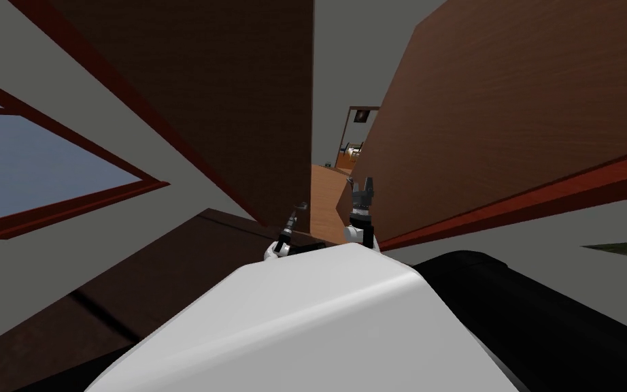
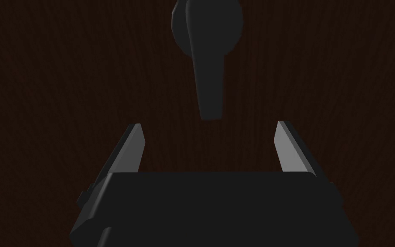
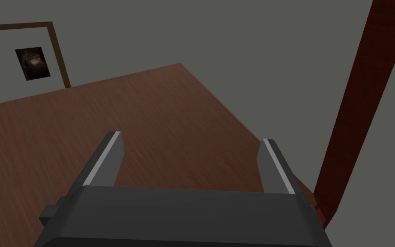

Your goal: Push the door open

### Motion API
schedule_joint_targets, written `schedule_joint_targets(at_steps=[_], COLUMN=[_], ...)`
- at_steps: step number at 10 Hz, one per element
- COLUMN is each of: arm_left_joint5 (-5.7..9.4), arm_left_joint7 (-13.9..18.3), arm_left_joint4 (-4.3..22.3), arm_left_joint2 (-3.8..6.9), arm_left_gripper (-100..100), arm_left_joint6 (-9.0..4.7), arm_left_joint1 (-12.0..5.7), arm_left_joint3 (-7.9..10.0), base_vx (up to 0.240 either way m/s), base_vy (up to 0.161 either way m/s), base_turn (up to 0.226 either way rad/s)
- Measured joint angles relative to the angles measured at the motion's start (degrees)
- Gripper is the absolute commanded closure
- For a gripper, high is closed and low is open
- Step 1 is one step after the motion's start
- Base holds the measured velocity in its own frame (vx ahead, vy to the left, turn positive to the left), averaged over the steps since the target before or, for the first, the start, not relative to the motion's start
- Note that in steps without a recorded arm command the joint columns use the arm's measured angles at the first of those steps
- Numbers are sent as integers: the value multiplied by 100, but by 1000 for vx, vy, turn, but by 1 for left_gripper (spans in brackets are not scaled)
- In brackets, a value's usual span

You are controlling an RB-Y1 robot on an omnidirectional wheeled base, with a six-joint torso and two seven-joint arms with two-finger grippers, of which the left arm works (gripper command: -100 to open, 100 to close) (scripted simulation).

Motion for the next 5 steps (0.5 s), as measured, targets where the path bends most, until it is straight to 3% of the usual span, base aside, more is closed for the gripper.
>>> schedule_joint_targets(at_steps=[4, 5], arm_left_joint5=[23, 28], arm_left_joint7=[-25, -34], arm_left_joint4=[47, 53], arm_left_joint2=[-99, -155], arm_left_gripper=[-100, -100], arm_left_joint6=[-25, -30], arm_left_joint1=[-10, -11], arm_left_joint3=[46, 57], base_vx=[176, 71], base_vy=[-68, -38], base_turn=[-22, 1])
